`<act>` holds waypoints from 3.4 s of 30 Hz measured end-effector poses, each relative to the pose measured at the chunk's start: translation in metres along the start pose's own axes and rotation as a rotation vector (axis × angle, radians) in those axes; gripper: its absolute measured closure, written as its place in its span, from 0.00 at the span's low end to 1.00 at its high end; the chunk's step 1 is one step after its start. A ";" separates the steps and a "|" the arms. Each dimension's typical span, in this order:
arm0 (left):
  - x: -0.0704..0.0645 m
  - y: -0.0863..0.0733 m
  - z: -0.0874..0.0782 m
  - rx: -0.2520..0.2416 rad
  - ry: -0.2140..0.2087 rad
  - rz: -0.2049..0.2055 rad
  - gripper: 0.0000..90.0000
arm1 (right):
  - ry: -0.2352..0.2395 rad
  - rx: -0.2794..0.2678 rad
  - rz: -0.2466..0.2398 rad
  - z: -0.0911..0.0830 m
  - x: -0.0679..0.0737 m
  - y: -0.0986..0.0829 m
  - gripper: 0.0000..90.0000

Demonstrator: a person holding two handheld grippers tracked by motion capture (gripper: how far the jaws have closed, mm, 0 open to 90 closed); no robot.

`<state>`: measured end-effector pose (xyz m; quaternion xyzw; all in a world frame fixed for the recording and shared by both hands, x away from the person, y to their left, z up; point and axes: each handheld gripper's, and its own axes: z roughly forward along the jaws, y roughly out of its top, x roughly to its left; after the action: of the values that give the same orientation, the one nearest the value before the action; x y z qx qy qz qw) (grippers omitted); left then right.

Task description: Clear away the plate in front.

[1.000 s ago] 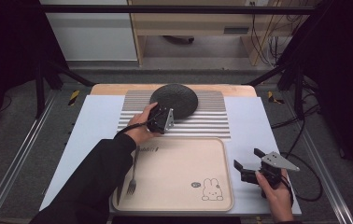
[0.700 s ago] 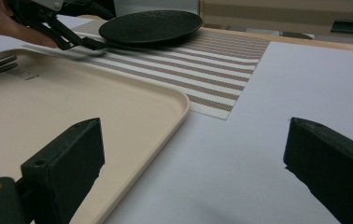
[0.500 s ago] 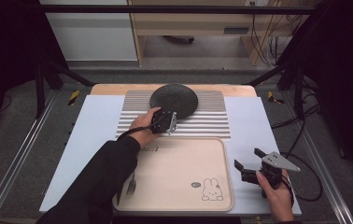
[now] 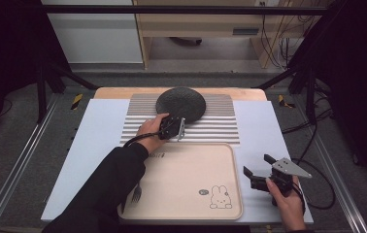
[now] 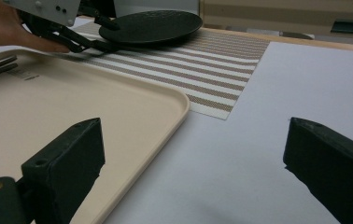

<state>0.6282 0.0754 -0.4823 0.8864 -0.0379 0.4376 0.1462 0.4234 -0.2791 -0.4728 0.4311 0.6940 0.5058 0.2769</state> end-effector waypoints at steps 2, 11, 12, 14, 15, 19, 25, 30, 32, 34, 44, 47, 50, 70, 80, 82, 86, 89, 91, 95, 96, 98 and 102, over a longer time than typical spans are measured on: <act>0.000 0.000 0.000 0.002 0.002 -0.002 0.67 | 0.001 0.003 0.003 0.000 0.000 0.000 0.07; -0.001 0.001 0.004 0.017 0.017 0.008 0.72 | 0.004 0.004 0.008 0.000 0.000 0.000 0.06; -0.001 0.001 0.005 0.017 0.019 0.004 0.72 | 0.005 0.006 0.011 0.000 0.000 0.000 0.06; -0.001 0.001 0.006 0.017 0.023 0.010 0.73 | 0.004 0.006 0.006 0.001 0.000 -0.001 0.06; -0.001 0.001 0.006 0.017 0.024 0.011 0.73 | 0.004 0.006 0.004 0.001 0.000 -0.001 0.06; -0.002 0.003 0.008 0.033 0.035 0.017 0.75 | 0.005 0.008 0.005 0.001 0.000 -0.001 0.06; -0.004 0.004 0.010 0.040 0.029 0.034 0.80 | 0.004 0.008 0.003 0.001 0.000 -0.001 0.06; -0.007 0.006 0.008 0.050 0.052 0.065 0.86 | 0.005 0.006 0.002 0.001 0.000 -0.001 0.06; -0.009 0.007 0.007 0.055 0.078 0.091 0.88 | 0.004 0.007 0.004 0.001 0.000 -0.001 0.06; -0.007 0.007 0.004 0.051 0.100 0.089 0.90 | 0.003 0.005 0.004 0.001 0.000 -0.001 0.06; 0.000 0.017 -0.009 0.038 0.127 0.082 0.98 | 0.006 0.003 0.007 0.000 0.000 0.000 0.07; 0.002 0.019 -0.014 0.025 0.122 0.074 0.97 | 0.007 0.002 0.006 0.000 0.000 0.000 0.07; 0.000 0.020 -0.021 0.021 0.119 0.081 0.97 | 0.007 -0.003 0.004 0.000 0.000 0.000 0.07; -0.022 0.010 -0.118 -0.094 0.152 0.157 0.96 | 0.019 -0.012 -0.001 -0.001 0.002 0.002 0.07; -0.051 0.004 -0.173 -0.181 0.173 0.194 0.96 | 0.017 -0.008 0.001 -0.002 0.003 0.002 0.07; -0.057 0.004 -0.180 -0.191 0.172 0.218 0.96 | 0.015 -0.009 -0.003 -0.001 0.003 0.001 0.07; -0.066 0.004 -0.191 -0.210 0.167 0.245 0.96 | 0.012 0.000 -0.002 0.000 0.003 0.001 0.07; -0.075 0.006 -0.197 -0.225 0.174 0.271 0.96 | 0.011 -0.002 -0.002 -0.001 0.003 0.001 0.07; -0.080 0.007 -0.201 -0.236 0.169 0.275 0.96 | 0.010 -0.004 -0.002 -0.001 0.003 0.001 0.07; -0.089 0.008 -0.205 -0.240 0.152 0.288 0.95 | 0.011 -0.001 -0.003 -0.001 0.003 0.001 0.07; -0.091 0.009 -0.205 -0.244 0.143 0.286 0.95 | 0.010 -0.001 -0.004 -0.001 0.003 0.001 0.07; -0.095 0.009 -0.207 -0.249 0.136 0.289 0.95 | 0.010 -0.003 -0.005 -0.001 0.003 0.001 0.07; -0.102 0.011 -0.210 -0.258 0.122 0.292 0.95 | 0.010 -0.003 -0.005 -0.001 0.003 0.001 0.07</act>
<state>0.4025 0.1200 -0.4396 0.8172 -0.2128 0.4987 0.1953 0.4213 -0.2773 -0.4714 0.4263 0.6956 0.5083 0.2757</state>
